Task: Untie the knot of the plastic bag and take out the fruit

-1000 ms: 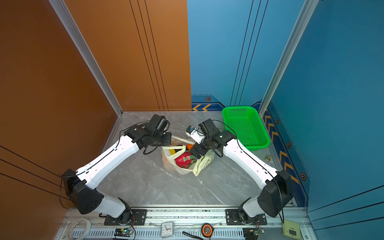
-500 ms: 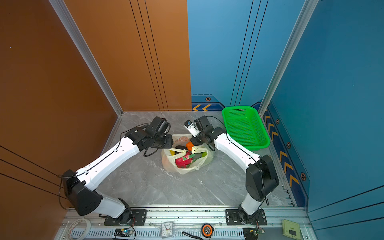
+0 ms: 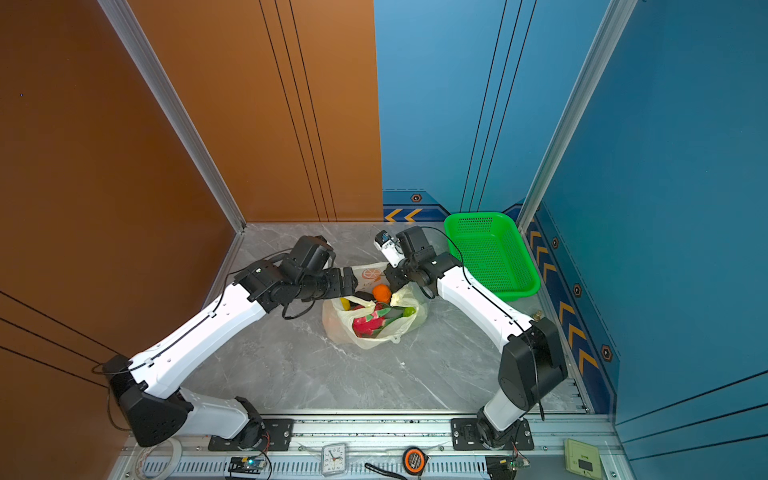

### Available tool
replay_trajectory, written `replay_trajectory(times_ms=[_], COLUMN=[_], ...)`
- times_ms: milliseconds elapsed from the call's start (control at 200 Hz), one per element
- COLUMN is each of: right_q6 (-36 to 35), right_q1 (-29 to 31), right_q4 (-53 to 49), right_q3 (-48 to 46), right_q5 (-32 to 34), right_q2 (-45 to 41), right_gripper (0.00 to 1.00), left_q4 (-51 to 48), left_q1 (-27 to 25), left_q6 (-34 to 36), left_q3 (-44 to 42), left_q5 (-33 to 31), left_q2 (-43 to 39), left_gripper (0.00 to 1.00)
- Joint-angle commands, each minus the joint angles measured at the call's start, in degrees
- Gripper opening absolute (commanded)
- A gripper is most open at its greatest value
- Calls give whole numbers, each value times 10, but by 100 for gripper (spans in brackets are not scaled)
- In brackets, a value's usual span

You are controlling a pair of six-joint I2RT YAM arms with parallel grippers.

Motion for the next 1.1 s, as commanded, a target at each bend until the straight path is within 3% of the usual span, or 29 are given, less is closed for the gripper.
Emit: replay_trajectory(times_ms=[0,205,355,436,691,781,1096], right_q6=[14,19,21,20,23,27,52], right_q1=[5,7,7,9,5,-1,-46], right_q4=[14,19,20,20,19,17,-9], right_q3=[0,-2,-3,-8,-39,-55,-69], right_q5=[-12,-12,-13,-12,-1,10,24], right_q2=[-13,-18,-24,-28,-50,-62,-76], right_gripper=[0,0,0,0,0,0,1], left_q4=[-48,-76,-99,-99,-116,-136,-171], left_q1=[-31,-60,-65,-63,-54,-53,-58], left_q6=[-32,-61,-81,-87,-90,-97,-104], left_q3=[16,11,24,27,-5,-25,-64], left_q5=[6,-25,-83,-106,-123,-132,-149], left_q2=[17,54,86,92,76,54,-12], left_gripper=[98,98,100,88,17,0,0])
